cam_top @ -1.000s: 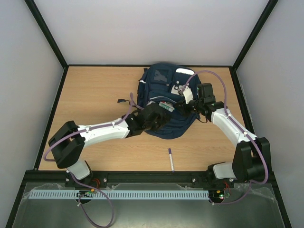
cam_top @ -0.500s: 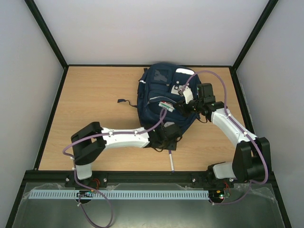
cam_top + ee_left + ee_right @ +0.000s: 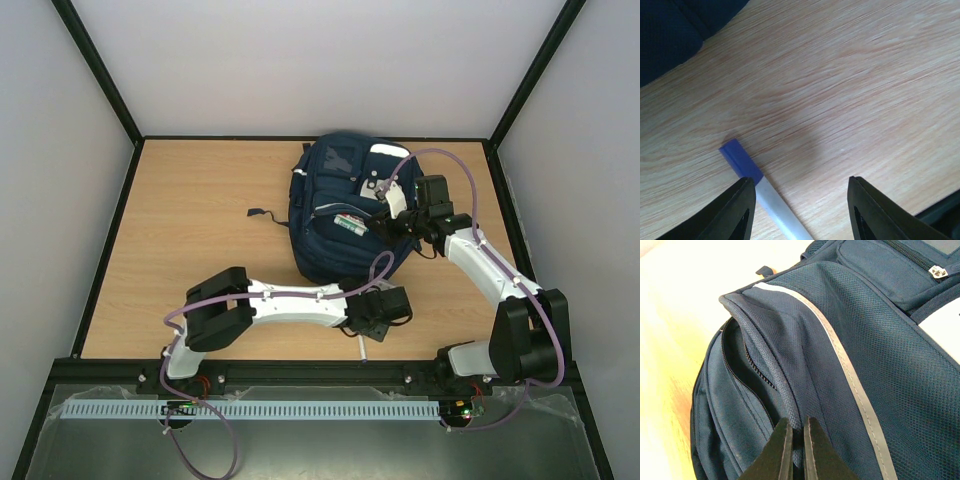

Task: Pack the student bag
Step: Move the stationery to the center of the board, then pick up the stationery from the center of the board.

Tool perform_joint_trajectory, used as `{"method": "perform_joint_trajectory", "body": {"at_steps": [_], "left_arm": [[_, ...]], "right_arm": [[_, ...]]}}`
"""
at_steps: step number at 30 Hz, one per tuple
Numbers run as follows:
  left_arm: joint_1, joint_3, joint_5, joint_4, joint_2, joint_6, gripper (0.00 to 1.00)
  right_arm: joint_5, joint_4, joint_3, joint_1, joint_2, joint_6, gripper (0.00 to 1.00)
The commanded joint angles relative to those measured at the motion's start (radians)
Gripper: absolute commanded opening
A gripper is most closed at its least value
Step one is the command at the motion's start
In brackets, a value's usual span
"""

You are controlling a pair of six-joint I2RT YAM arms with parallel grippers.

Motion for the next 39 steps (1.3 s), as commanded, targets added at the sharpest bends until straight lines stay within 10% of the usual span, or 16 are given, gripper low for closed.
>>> {"method": "perform_joint_trajectory", "body": {"at_steps": [1,22,39], "left_arm": [[-0.023,0.044,-0.058,-0.155,0.052,0.048,0.52],[0.024,-0.222,-0.131,-0.237,-0.118,0.09,0.53],[0.168,-0.322,0.111,-0.061,-0.291,0.471,0.49]], "right_arm": [[-0.021,-0.027,0.009,0.001,0.005,-0.003,0.01],[-0.02,-0.034,0.01,0.001,0.003,-0.008,0.01],[-0.019,-0.038,0.01,0.001,0.0,-0.009,0.01]]}}
